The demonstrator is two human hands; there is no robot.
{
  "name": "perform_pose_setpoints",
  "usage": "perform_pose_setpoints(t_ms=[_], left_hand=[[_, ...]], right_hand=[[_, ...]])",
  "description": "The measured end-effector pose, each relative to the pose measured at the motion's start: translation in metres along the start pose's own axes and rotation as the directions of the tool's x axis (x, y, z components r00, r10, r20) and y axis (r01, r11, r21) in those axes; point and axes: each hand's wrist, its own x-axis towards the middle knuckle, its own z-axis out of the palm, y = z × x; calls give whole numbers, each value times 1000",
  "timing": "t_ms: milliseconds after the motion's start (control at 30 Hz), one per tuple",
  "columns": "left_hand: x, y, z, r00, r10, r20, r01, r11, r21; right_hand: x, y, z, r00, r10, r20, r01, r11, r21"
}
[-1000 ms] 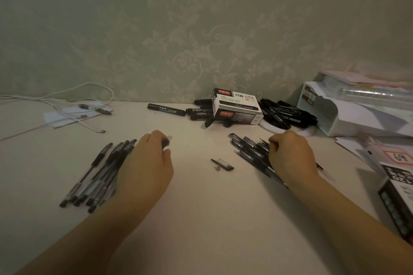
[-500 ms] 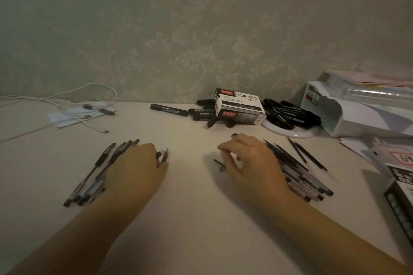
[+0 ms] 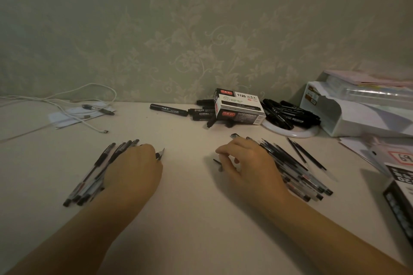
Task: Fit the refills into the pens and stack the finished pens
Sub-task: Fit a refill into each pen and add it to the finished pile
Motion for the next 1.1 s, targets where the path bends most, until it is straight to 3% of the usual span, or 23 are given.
perform_pose_setpoints(t_ms=[100,167,233,300,500,700,833,967,1100], left_hand=[[-4,6,-9,985,43,-166,-53,997,-58],[-11,17,-17,934,119,-336,-196,958,-208],[-20,32,-20,892,237,-384,-374,865,-334],[-28,42,-15,867,344,-360,-472,798,-375],[-25,40,1,833,415,-366,-545,733,-408],[-23,36,11,851,412,-324,-524,701,-485],[-20,34,12,868,429,-251,-496,705,-508],[-20,33,13,858,437,-269,-512,683,-521],[-20,34,14,844,462,-271,-531,655,-538]], right_hand=[[1,0,0,999,35,19,-36,997,62],[2,-2,0,986,150,73,-165,941,294],[4,-8,-1,939,256,229,-343,717,607],[4,-10,-1,915,237,326,-403,533,744],[4,-11,-3,884,225,409,-463,308,831],[9,-9,-3,851,418,319,-456,286,843],[13,-2,-8,809,547,215,-377,203,904],[15,2,-4,803,560,206,-331,129,935],[14,3,-1,813,536,227,-349,136,927]])
